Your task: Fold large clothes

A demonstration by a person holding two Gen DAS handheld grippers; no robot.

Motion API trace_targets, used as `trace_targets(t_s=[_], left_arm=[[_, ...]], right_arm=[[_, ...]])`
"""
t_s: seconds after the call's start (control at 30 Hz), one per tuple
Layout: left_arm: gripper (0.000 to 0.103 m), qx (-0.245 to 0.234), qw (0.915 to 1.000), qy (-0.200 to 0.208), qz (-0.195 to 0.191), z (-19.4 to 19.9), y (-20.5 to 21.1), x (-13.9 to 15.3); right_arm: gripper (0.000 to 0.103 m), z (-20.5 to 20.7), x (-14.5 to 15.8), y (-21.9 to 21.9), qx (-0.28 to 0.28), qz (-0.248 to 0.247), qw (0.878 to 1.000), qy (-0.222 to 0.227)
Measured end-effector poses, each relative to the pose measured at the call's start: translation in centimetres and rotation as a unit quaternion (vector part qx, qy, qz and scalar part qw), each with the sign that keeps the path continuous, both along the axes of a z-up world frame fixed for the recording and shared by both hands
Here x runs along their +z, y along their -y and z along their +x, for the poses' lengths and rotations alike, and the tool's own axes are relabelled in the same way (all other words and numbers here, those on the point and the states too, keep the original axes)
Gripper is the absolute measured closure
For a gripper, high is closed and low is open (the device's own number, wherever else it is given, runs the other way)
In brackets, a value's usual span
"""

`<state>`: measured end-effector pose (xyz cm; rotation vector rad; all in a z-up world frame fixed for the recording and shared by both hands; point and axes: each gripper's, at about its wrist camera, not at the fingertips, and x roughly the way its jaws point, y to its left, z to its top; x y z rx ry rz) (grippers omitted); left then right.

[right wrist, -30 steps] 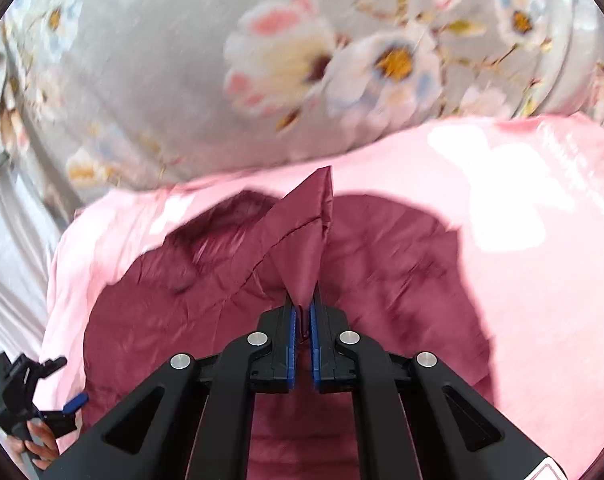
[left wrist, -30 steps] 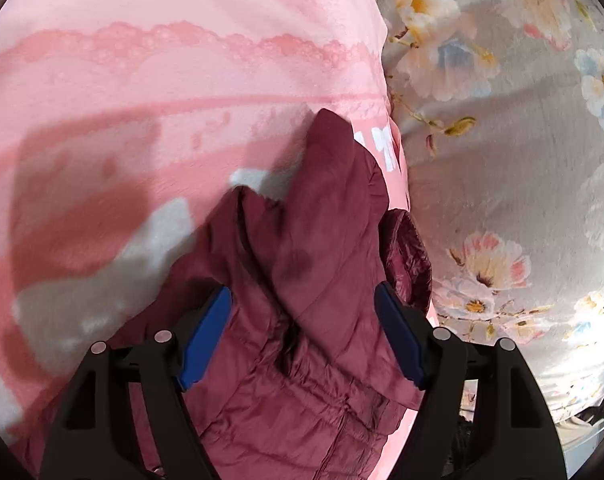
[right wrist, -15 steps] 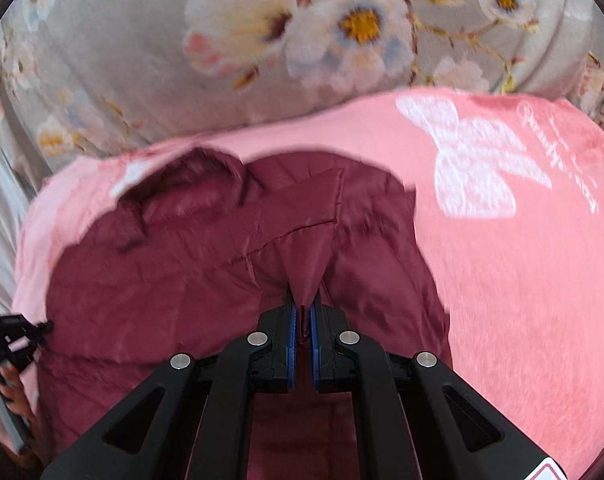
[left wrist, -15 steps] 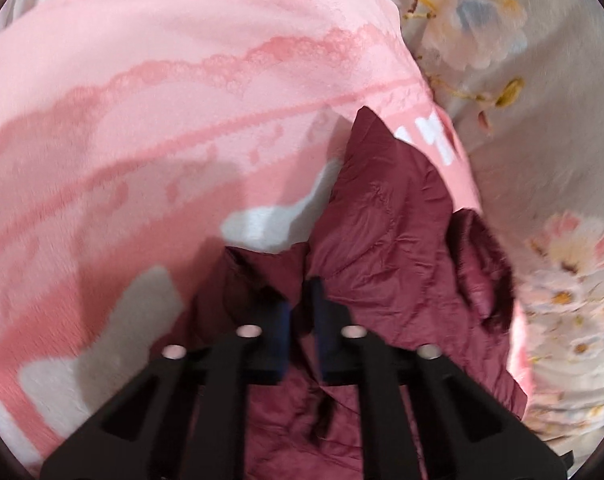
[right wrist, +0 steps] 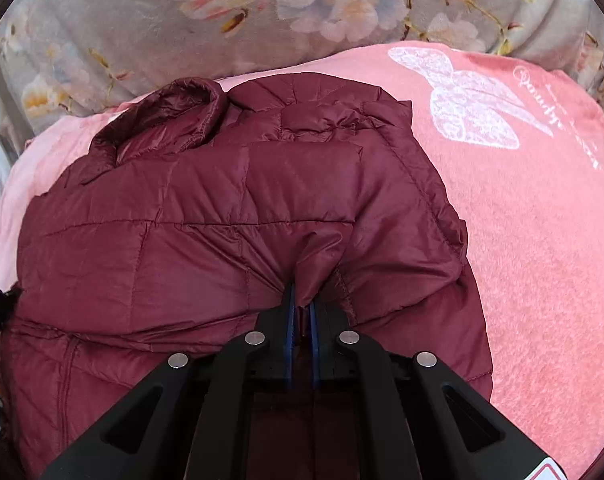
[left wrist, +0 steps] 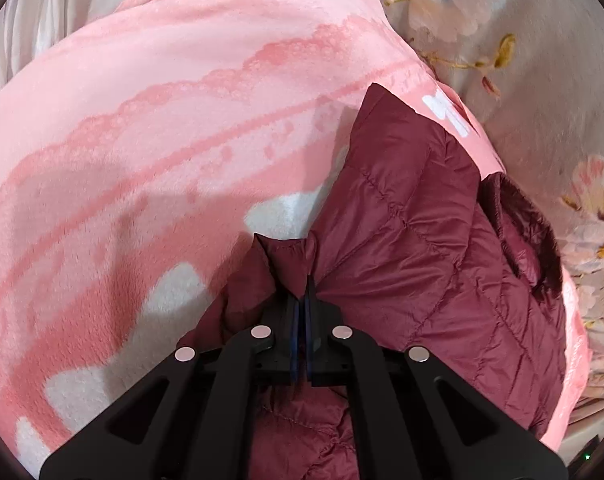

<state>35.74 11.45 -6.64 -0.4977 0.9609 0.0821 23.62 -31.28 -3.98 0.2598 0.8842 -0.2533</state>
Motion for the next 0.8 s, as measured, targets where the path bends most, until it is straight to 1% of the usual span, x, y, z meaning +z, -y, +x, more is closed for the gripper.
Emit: trace_targets(t_s=[0.07,0.17,0.23,0.33,0.37,0.47,0.5,0.57,0.67,0.77,0.8], left_arm=[[0.102,-0.006,0.9998,0.001,0.017,0.0,0.4,0.1],[0.099,-0.014,0.9995,0.002,0.029,-0.6,0.2,0.9],[0.097,-0.014,0.9991,0.014,0.038,-1.6,-0.3,2.0],[0.092,-0.015,0.9972,0.046,0.057,-2.4,-0.9,4.8],[0.091,-0.020,0.9965,0.059,0.055,-2.1,-0.9,6.0],[0.089,-0.035,0.9952,0.072,0.055,-0.2,0.4,8.3],[0.089,-0.043,0.9945,0.075,0.060,0.6,1.2,8.8],[0.089,-0.066,0.9914,0.078,0.083,2.6,3.5,9.7],[0.089,-0.098,0.9885,0.065,0.095,5.8,6.5,9.1],[0.088,-0.105,0.9889,0.039,0.098,8.4,8.0,6.8],[0.088,-0.099,0.9890,0.031,0.106,9.0,8.1,6.0]], right_arm=[[0.097,-0.2,0.3,0.1,0.002,0.001,1.000,0.000],[0.092,-1.3,1.5,0.4,0.000,0.003,1.000,0.007],[0.083,-2.3,2.9,0.9,-0.007,-0.010,1.000,0.019],[0.076,-2.9,5.1,1.5,-0.017,-0.036,0.998,0.040],[0.076,-2.9,5.5,1.7,-0.019,-0.037,0.998,0.045],[0.076,-1.3,6.9,2.0,-0.022,-0.027,0.998,0.055],[0.076,-0.3,7.2,1.8,-0.016,-0.022,0.998,0.056],[0.080,1.5,7.3,1.1,0.000,-0.020,0.998,0.053],[0.082,4.4,6.1,-0.1,0.015,-0.012,0.999,0.033],[0.083,6.2,4.6,-1.0,0.022,-0.019,0.999,0.016],[0.083,6.6,4.1,-1.1,0.023,-0.023,0.999,0.010]])
